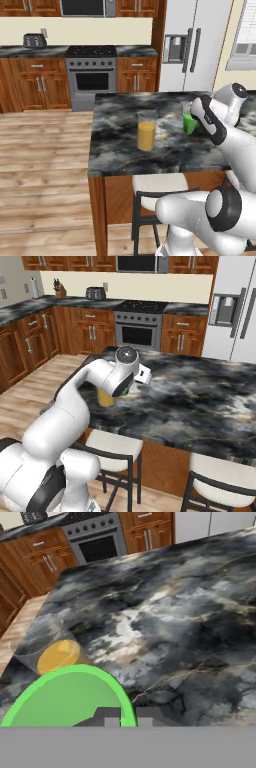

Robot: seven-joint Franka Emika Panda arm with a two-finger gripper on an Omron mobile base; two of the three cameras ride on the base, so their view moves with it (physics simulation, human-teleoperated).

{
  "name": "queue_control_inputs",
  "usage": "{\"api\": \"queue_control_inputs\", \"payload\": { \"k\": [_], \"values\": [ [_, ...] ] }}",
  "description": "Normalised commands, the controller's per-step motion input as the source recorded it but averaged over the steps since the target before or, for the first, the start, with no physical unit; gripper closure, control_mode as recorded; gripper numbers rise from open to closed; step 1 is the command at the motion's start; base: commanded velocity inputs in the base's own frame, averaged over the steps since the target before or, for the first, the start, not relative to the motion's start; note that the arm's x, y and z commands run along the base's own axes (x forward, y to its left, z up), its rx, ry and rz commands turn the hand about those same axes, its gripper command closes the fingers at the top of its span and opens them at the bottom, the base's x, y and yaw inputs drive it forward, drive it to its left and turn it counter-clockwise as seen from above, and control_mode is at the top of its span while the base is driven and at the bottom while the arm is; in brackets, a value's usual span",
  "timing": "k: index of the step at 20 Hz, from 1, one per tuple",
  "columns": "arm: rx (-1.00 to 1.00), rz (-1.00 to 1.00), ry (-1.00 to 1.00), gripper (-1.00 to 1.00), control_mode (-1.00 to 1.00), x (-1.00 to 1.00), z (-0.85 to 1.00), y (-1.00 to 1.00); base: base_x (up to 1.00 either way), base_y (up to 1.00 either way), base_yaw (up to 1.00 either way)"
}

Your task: Place the pitcher and cup on the dining counter for serving.

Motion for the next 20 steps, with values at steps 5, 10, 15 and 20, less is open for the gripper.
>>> {"api": "queue_control_inputs", "payload": {
  "k": [5, 10, 15, 20],
  "values": [
    [0.00, -0.02, 0.09, 1.00, -1.00, 0.54, -0.55, -0.17, 0.00, 0.00, 0.00],
    [0.00, 0.00, 0.04, 1.00, -1.00, 0.44, -0.49, -0.12, 0.00, 0.00, 0.00],
    [0.05, 0.00, 0.00, 1.00, -1.00, 0.26, -0.41, -0.19, 0.00, 0.00, 0.00],
    [0.05, 0.00, 0.00, 1.00, -1.00, 0.21, -0.43, -0.10, 0.00, 0.00, 0.00]
  ]
}}
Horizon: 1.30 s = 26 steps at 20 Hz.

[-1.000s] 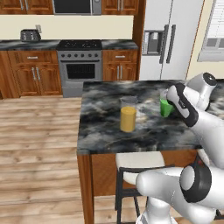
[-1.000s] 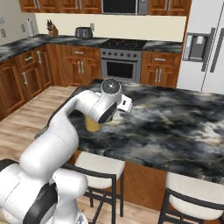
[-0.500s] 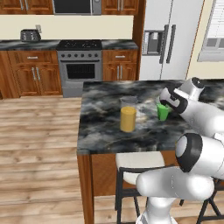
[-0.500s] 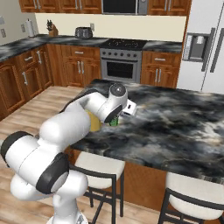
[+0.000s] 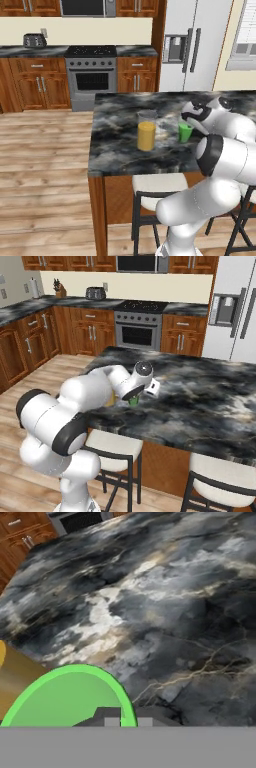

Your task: Place the pitcher and cup on the dining counter for serving.

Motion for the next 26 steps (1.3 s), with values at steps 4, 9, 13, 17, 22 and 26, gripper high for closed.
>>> {"api": "queue_control_inputs", "payload": {
  "k": [4, 9, 13, 17, 22, 26],
  "values": [
    [0.03, 0.00, 0.04, 1.00, -1.00, 0.19, -0.46, 0.00, 0.00, 0.00, 0.00],
    [0.00, 0.00, 0.08, 1.00, -1.00, 0.20, -0.42, 0.00, 0.00, 0.00, 0.00],
    [0.00, 0.00, 0.07, 1.00, -1.00, 0.22, -0.34, 0.00, 0.00, 0.00, 0.00],
    [0.00, 0.00, 0.05, 1.00, -1.00, 0.21, -0.30, 0.00, 0.00, 0.00, 0.00],
    [0.00, 0.00, 0.01, 1.00, -1.00, 0.18, -0.29, 0.00, 0.00, 0.00, 0.00],
    [0.00, 0.00, 0.00, 1.00, -1.00, 0.16, -0.28, 0.00, 0.00, 0.00, 0.00]
  ]
}}
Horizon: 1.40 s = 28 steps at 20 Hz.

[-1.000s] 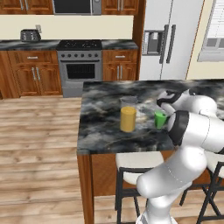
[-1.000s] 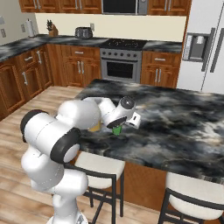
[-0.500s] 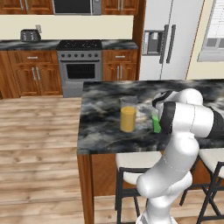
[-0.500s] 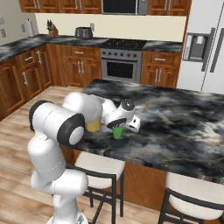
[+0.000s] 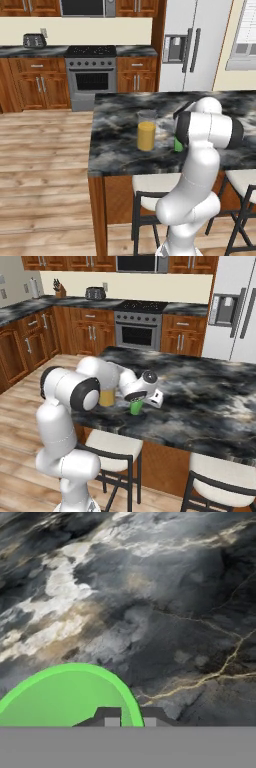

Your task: Place the pitcher and cup on the dining counter for serving.

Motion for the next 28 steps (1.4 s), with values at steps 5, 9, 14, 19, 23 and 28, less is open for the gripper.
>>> {"api": "queue_control_inputs", "payload": {
  "k": [5, 9, 14, 19, 23, 28],
  "values": [
    [0.00, 0.00, 0.00, 1.00, -1.00, 0.08, -0.20, 0.00, 0.00, 0.00, 0.00],
    [0.00, 0.01, -0.02, -1.00, -1.00, -0.01, -0.03, 0.07, 0.00, 0.00, 0.00],
    [-0.03, 0.00, -0.06, -1.00, -1.00, -0.17, 0.08, 0.29, 0.00, 0.00, 0.00],
    [-0.06, 0.00, -0.07, -1.00, -1.00, -0.21, 0.18, 0.31, 0.00, 0.00, 0.00],
    [-0.03, 0.00, -0.04, -1.00, -1.00, -0.19, 0.21, 0.10, 0.00, 0.00, 0.00],
    [0.00, 0.00, -0.01, -1.00, -1.00, -0.21, 0.44, 0.00, 0.00, 0.00, 0.00]
  ]
}}
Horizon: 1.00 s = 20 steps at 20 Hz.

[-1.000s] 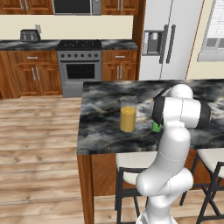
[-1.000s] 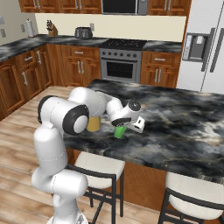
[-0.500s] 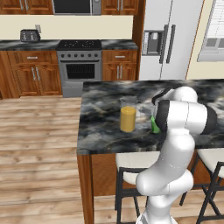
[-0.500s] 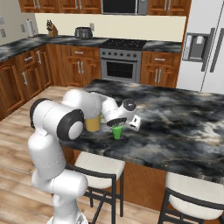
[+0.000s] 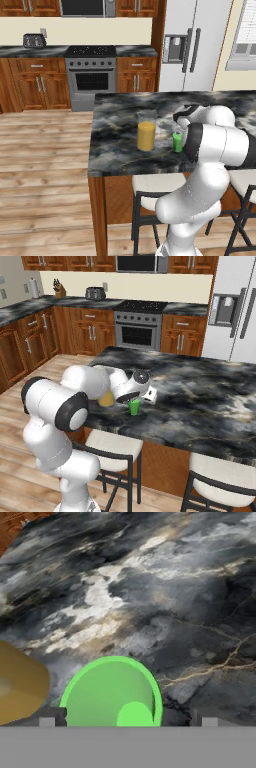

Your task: Place the pitcher and cup on the dining counter for serving.

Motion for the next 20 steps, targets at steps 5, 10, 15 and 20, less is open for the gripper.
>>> {"api": "queue_control_inputs", "payload": {
  "k": [5, 10, 15, 20],
  "values": [
    [0.00, 0.00, -0.07, -1.00, -1.00, -0.51, 0.69, 0.00, 0.00, 0.00, 0.00],
    [-0.01, 0.02, -0.14, -1.00, -1.00, -0.63, 0.82, 0.00, 0.00, 0.00, 0.00],
    [-0.07, 0.04, -0.14, -1.00, -1.00, -0.68, 0.92, 0.01, 0.00, 0.00, 0.00],
    [-0.11, 0.07, -0.14, -1.00, -1.00, -0.69, 0.99, 0.15, 0.00, 0.00, 0.00]
  ]
}}
